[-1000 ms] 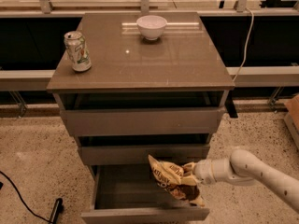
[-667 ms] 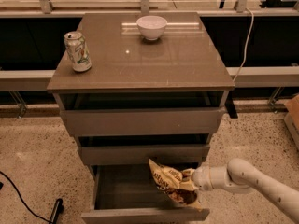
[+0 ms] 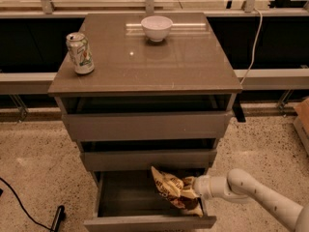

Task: Place brown chip bag into bottom drawer

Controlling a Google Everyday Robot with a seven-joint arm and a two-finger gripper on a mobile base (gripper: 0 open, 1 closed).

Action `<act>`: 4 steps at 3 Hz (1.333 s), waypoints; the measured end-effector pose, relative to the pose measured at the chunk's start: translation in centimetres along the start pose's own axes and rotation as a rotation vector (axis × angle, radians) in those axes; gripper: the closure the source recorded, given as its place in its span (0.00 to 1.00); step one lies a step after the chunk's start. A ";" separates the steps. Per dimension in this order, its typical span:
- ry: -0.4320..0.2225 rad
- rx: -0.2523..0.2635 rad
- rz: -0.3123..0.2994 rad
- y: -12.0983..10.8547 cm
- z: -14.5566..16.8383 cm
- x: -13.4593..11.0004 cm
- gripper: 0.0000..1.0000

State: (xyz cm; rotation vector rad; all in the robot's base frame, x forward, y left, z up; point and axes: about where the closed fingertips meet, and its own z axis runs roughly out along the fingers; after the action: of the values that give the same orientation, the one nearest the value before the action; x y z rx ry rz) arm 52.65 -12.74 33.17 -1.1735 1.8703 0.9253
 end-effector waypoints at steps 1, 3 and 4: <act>0.005 -0.015 -0.023 -0.5 1.0 1.9 0.86; 0.002 -0.022 -0.021 -0.3 1.5 1.8 0.40; 0.001 -0.027 -0.021 -0.2 1.7 1.8 0.16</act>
Offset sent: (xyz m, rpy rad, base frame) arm 0.0015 -0.0004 -0.0196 -0.0044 -0.0112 0.0208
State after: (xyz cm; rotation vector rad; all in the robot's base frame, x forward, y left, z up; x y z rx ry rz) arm 52.63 -12.06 30.81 -1.2073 1.8485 0.9408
